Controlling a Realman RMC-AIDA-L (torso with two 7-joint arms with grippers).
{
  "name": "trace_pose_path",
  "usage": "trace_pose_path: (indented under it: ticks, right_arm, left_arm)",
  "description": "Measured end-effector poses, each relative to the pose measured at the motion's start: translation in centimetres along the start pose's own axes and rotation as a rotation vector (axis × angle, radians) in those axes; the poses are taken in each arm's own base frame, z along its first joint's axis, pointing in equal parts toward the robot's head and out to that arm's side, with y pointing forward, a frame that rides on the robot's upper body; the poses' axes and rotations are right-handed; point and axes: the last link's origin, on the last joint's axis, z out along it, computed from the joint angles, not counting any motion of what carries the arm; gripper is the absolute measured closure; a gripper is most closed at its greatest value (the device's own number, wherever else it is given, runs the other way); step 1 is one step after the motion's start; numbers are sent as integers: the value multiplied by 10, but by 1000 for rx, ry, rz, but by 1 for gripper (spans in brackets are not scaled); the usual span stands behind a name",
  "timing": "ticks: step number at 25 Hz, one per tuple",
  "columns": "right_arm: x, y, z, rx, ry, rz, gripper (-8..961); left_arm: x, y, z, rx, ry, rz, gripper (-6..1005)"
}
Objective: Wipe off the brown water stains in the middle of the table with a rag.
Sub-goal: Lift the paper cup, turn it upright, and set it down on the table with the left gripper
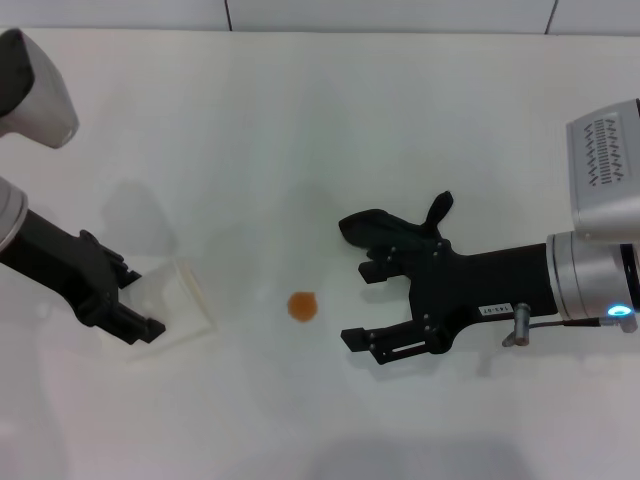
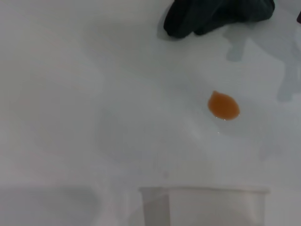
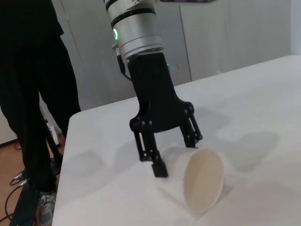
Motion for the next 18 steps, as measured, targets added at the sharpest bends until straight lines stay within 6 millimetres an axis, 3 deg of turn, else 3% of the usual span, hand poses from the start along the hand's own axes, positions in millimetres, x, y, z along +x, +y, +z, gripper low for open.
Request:
trace_pose_path:
  ticks: [10,18]
  right_arm:
    - [-1,-1,-1,5,-3,-2,117]
    - [-6,-5,-3,22,-14,-9,117]
  left_arm:
    - [0,-12,-28,148,145,-6,272]
    - [0,-21,-31,253,363,12,271]
